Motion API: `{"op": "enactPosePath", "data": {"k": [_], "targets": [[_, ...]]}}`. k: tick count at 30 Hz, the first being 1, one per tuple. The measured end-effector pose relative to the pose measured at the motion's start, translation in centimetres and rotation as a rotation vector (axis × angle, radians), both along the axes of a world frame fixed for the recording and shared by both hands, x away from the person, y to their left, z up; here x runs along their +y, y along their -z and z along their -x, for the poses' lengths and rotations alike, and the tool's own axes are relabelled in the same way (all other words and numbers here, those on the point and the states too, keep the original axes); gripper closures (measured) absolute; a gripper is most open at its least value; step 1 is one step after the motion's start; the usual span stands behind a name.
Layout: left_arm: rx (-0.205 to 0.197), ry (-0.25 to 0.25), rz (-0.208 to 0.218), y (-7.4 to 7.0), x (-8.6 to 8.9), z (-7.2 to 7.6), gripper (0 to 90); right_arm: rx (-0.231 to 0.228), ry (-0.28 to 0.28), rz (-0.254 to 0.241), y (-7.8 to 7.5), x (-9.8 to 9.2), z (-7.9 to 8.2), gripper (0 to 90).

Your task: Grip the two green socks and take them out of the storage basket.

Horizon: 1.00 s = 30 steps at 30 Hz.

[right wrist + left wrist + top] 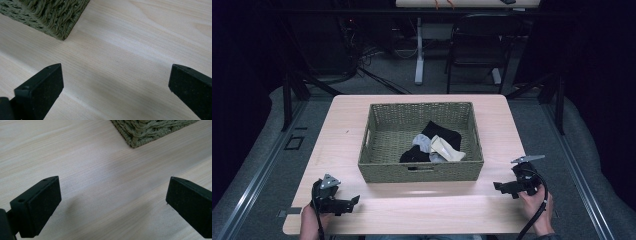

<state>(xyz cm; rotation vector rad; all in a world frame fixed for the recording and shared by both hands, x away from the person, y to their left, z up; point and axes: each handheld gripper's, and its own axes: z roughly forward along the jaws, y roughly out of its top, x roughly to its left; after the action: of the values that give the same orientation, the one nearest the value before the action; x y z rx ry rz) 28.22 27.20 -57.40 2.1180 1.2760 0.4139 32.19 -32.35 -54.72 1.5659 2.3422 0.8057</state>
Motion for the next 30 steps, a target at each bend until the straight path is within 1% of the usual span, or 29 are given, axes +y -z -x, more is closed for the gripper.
{"op": "enactPosePath", "data": {"k": [1,4,5,6,9,12,15,17,19,20,22,24,25,26,27,29,30], "targets": [[-0.002,0.001,0.0,0.0,0.0,0.0,0.0,-0.002,0.001,-0.006,0.0,0.0,0.0,0.0],[-0.005,0.011,-0.003,-0.1,-0.2,0.0,0.0,-0.002,0.0,0.001,-0.1,-0.1,0.1,0.0],[-0.008,0.008,-0.002,0.0,-0.2,0.0,0.0,-0.005,0.001,-0.004,-0.1,-0.1,0.1,0.0],[-0.001,0.007,0.0,0.0,-0.1,0.0,0.0,-0.007,0.003,-0.002,-0.1,-0.1,0.1,0.0],[-0.002,-0.001,0.002,0.0,0.1,0.0,0.0,-0.006,0.001,-0.004,-0.1,0.0,0.1,0.0],[-0.001,-0.007,-0.003,0.0,0.0,-0.2,0.0,-0.005,-0.006,0.012,-0.1,0.0,0.0,0.0],[0.005,-0.009,-0.007,0.1,-0.1,-0.4,0.0,-0.011,0.0,0.009,-0.1,-0.1,-0.1,0.0],[0.005,-0.009,-0.009,0.1,-0.2,-0.3,0.0,-0.014,-0.004,0.012,-0.2,-0.1,-0.2,0.0],[-0.004,-0.009,-0.01,0.0,-0.1,0.0,0.0,-0.015,-0.01,0.014,-0.2,-0.1,-0.4,0.0],[-0.006,-0.012,-0.012,-0.1,-0.1,0.1,0.0,-0.013,-0.022,0.021,-0.3,-0.2,-0.5,0.3],[-0.006,-0.016,-0.011,-0.1,0.1,0.4,0.0,-0.015,-0.028,0.019,-0.4,-0.1,-0.7,0.6],[-0.006,-0.021,-0.008,-0.1,0.4,0.6,0.0,-0.017,-0.044,0.03,-0.6,0.0,-0.9,0.8],[-0.01,-0.029,-0.002,-0.1,0.5,0.8,0.0,-0.019,-0.043,0.033,-0.7,0.2,-0.9,0.9],[-0.018,-0.034,-0.003,-0.2,0.7,0.8,0.0,-0.029,-0.049,0.04,-1.0,0.3,-0.9,1.6],[-0.016,-0.032,0.001,-0.2,0.7,0.9,0.0,-0.038,-0.053,0.04,-1.2,0.4,-0.9,2.3],[-0.019,-0.033,0.0,-0.1,0.7,0.8,0.0,-0.046,-0.047,0.043,-1.5,0.4,-1.0,3.0],[-0.012,-0.03,0.0,-0.1,0.7,0.7,0.1,-0.051,-0.047,0.038,-1.7,0.4,-1.1,3.0]]}}
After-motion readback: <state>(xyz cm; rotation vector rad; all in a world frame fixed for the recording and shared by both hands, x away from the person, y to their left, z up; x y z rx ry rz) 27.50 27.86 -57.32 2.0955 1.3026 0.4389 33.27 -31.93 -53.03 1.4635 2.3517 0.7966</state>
